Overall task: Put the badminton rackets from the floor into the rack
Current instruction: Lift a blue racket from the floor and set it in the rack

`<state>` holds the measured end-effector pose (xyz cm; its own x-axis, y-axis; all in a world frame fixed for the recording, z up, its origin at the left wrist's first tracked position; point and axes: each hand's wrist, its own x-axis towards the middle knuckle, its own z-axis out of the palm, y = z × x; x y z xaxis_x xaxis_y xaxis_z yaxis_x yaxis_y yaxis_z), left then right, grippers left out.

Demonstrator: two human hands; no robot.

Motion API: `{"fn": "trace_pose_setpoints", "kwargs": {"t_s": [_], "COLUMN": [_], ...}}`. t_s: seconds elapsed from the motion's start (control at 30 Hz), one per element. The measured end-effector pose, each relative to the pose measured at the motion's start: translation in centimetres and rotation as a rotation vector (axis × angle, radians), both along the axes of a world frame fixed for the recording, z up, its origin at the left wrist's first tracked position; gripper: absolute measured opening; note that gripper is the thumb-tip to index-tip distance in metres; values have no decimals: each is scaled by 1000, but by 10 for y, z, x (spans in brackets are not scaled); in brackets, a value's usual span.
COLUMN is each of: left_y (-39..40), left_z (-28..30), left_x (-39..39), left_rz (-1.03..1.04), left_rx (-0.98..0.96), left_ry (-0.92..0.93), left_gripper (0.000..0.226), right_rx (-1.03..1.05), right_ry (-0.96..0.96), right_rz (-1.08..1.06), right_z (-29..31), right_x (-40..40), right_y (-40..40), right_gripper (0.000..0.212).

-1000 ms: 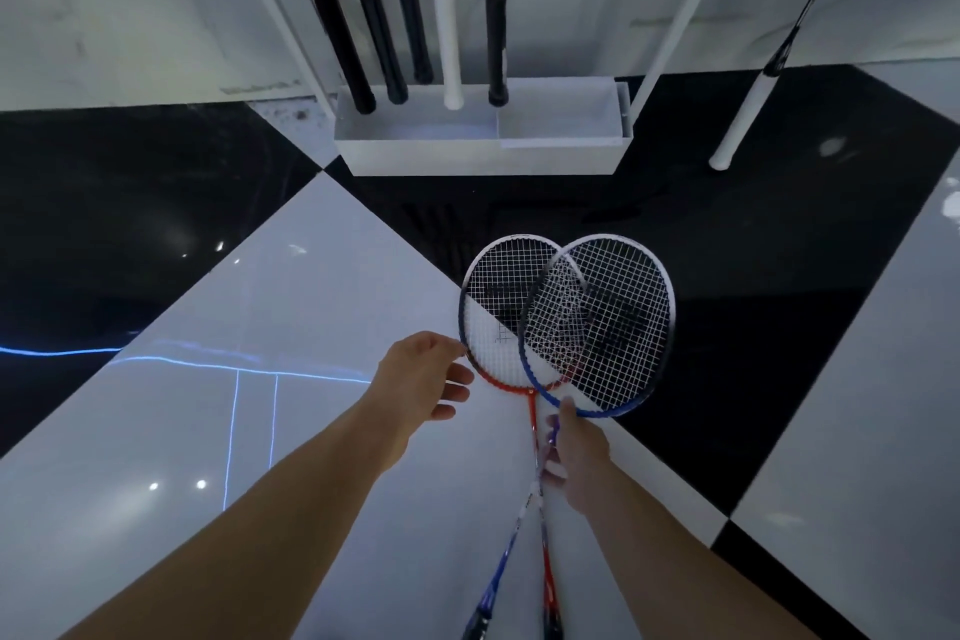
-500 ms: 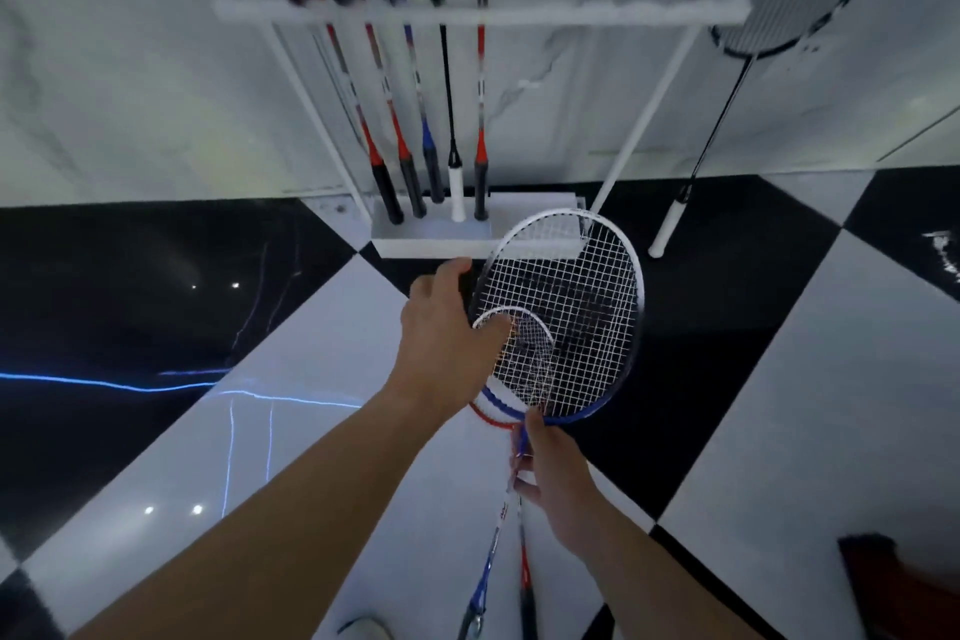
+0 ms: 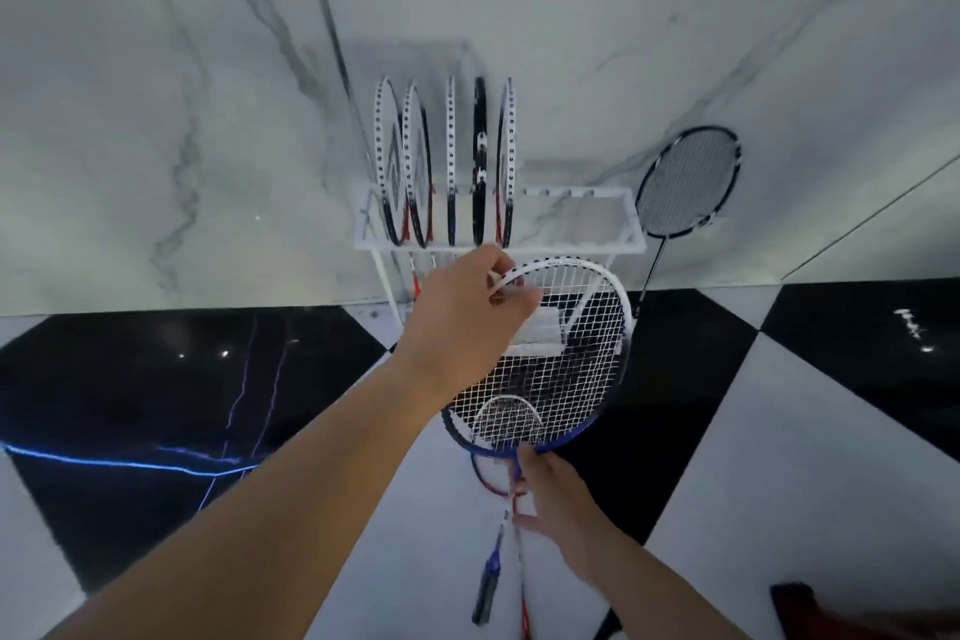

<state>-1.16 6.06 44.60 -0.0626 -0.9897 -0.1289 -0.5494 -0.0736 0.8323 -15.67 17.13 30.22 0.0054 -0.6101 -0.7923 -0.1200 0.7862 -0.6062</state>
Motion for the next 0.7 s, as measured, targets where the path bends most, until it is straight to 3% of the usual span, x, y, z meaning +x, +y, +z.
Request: {"fn": "trace_pose_setpoints", "kwargs": {"t_s": [0.13, 0.23, 0.33, 0.5, 0.7], "left_y": [3, 7, 7, 3, -14], "left_z": [70, 114, 150, 198, 233], "left_x": [16, 28, 35, 29, -1], "left_rz": [-224, -314, -323, -327, -228], "left_rx": [-98, -140, -178, -216, -322], "left_ry": [-66, -90, -81, -25, -49], "left_gripper": [17, 4, 25, 11, 16], "right_rx": [-10, -49, -103, -195, -268], "right_ry": [-38, -121, -134, -106, -85], "right_rz": [-48, -92, -115, -104, -39], "right_z": [66, 107, 140, 187, 227], "right_x": [7, 11, 11, 1, -24], "right_y": [-21, -33, -48, -84, -126], "right_gripper": [37, 36, 29, 37, 37]}}
